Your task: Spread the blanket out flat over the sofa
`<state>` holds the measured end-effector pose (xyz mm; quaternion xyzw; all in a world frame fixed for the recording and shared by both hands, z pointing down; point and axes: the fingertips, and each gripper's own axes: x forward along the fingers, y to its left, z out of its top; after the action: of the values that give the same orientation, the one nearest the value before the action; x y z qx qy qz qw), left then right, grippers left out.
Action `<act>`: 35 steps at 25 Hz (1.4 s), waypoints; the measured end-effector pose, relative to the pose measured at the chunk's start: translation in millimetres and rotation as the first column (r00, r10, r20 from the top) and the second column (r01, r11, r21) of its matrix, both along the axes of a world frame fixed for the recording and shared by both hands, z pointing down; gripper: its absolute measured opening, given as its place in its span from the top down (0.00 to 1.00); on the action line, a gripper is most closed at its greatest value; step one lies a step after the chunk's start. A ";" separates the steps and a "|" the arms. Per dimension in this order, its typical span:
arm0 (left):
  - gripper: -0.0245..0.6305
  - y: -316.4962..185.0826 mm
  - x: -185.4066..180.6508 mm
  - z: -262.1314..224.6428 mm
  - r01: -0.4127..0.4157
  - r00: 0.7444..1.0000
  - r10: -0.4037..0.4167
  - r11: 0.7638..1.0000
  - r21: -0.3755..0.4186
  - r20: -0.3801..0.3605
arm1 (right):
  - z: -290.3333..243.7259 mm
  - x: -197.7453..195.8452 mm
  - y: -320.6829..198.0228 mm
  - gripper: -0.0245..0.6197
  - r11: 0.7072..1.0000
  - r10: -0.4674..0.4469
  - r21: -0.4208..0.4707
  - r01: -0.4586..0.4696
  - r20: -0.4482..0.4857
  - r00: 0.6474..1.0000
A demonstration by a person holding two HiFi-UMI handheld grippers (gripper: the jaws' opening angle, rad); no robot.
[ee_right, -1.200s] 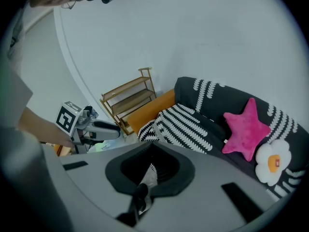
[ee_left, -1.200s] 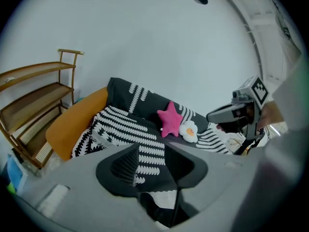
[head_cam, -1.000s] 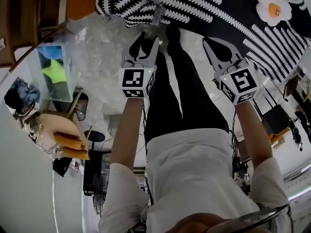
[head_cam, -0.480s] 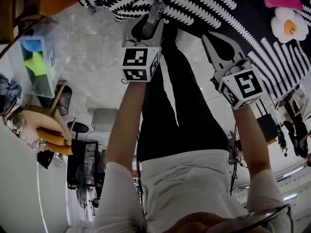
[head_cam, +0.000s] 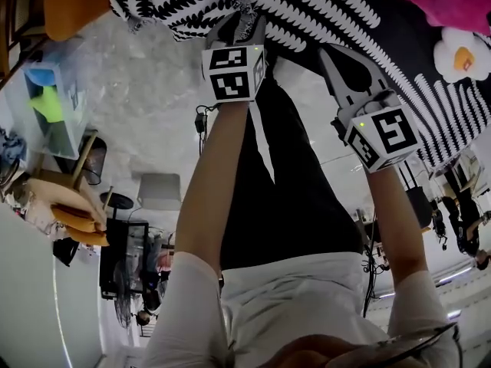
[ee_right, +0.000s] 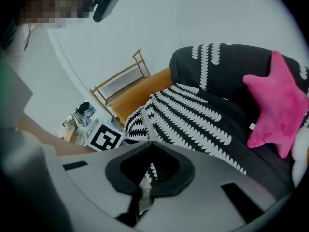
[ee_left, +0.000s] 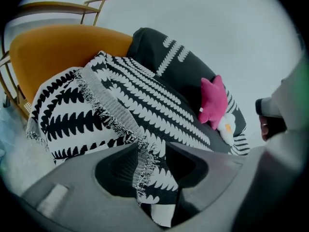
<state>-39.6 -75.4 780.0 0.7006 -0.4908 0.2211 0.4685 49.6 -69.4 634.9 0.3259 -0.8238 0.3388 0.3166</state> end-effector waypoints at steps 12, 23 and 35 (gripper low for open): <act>0.89 -13.5 -17.9 54.8 0.035 0.987 -0.021 0.996 -0.086 0.161 | 25.8 -2.2 -4.3 0.96 1.000 -0.007 -0.024 0.007 -0.005 1.000; 0.93 3.1 -44.2 -2.5 0.050 0.998 -0.050 0.999 -0.001 -0.042 | 18.0 -39.8 0.5 0.96 0.998 -0.063 -0.015 0.063 0.005 0.998; 0.93 47.4 -173.3 -17.0 0.100 0.993 -0.103 0.994 0.036 0.064 | 26.0 -115.8 29.6 0.96 0.988 -0.151 -0.029 0.151 0.012 0.988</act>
<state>-212.9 -28.0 763.0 0.6747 -0.5444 0.2117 0.4512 -66.2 -39.8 660.9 0.2563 -0.8426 0.3275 0.3421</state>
